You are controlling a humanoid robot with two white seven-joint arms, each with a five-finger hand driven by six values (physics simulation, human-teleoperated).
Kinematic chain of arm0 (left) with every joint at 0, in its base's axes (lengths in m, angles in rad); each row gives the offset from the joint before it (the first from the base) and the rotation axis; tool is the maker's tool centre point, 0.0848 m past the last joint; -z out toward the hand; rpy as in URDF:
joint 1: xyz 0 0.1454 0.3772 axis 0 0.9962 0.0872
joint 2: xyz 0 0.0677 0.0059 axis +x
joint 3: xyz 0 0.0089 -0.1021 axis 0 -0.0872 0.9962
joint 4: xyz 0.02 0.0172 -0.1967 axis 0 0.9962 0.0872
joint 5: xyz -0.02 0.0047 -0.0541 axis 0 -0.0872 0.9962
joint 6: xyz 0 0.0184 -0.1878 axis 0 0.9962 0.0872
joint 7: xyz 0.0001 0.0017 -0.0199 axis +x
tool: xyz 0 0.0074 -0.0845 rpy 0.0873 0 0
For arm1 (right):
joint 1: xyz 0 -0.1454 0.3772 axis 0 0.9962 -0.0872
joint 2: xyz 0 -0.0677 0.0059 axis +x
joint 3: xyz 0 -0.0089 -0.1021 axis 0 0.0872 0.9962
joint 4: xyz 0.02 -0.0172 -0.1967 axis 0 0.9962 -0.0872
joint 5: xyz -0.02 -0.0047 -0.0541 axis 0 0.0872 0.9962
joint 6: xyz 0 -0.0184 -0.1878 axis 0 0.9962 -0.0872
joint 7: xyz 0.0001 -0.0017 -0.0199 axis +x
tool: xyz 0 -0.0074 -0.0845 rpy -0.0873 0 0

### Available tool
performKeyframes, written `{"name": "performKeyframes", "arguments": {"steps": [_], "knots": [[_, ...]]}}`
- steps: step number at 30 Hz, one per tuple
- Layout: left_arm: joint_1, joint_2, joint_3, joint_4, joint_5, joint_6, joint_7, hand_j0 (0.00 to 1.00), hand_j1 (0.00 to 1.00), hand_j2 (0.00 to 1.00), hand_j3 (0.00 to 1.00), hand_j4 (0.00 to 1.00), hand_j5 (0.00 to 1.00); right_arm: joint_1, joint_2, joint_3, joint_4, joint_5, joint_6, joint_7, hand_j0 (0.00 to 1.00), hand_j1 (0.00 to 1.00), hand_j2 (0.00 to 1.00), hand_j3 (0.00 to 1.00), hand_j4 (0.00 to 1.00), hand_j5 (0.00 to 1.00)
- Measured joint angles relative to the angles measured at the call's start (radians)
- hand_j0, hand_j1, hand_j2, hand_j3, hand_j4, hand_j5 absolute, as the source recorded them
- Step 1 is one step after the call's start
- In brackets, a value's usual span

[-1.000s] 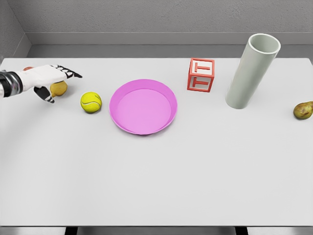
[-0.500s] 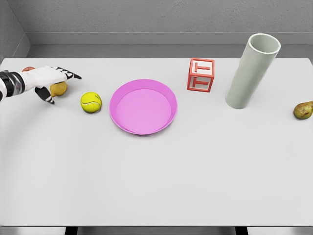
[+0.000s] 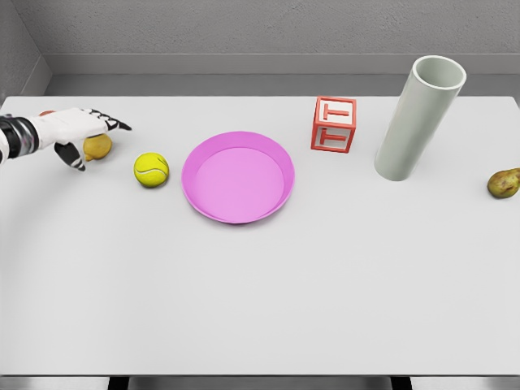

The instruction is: Put the lemon on the plate with left arm

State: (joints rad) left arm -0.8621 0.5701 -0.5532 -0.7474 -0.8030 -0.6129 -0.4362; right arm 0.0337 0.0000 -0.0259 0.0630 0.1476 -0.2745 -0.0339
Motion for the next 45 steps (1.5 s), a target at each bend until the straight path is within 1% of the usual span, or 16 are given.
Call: {"name": "performKeyframes", "arguments": {"steps": [8,22,27,32,38,45], "knots": [[-0.008,-0.018,0.001,0.020,-0.001,0.000,0.000,1.00,1.00,1.00,1.00,1.00,1.00,0.000,0.000,0.000,0.000,0.000,0.000,0.000,1.00,1.00,1.00,1.00,1.00,1.00],[-0.006,-0.014,0.020,0.017,0.004,0.000,0.002,1.00,1.00,1.00,1.00,1.00,1.00,0.000,0.000,0.000,0.000,0.000,0.000,0.000,1.00,1.00,1.00,1.00,1.00,1.00],[-0.006,-0.016,0.018,0.021,0.000,0.000,0.040,1.00,1.00,1.00,1.00,1.00,1.00,0.000,0.000,0.000,0.000,0.000,0.000,0.000,1.00,1.00,1.00,1.00,1.00,1.00],[-0.006,-0.016,0.010,0.036,-0.006,0.000,0.050,1.00,1.00,1.00,1.00,1.00,1.00,0.000,0.000,0.000,0.000,0.000,0.000,0.000,1.00,1.00,1.00,1.00,1.00,1.00],[-0.008,-0.015,0.004,0.048,-0.041,0.009,0.052,1.00,1.00,1.00,1.00,1.00,1.00,0.000,0.000,0.000,0.000,0.000,0.000,0.000,1.00,1.00,1.00,1.00,1.00,1.00],[-0.017,-0.024,0.005,0.073,-0.049,0.039,0.053,1.00,1.00,1.00,1.00,1.00,1.00,0.000,0.000,0.000,0.000,0.000,0.000,0.000,1.00,1.00,1.00,1.00,1.00,1.00]]}}
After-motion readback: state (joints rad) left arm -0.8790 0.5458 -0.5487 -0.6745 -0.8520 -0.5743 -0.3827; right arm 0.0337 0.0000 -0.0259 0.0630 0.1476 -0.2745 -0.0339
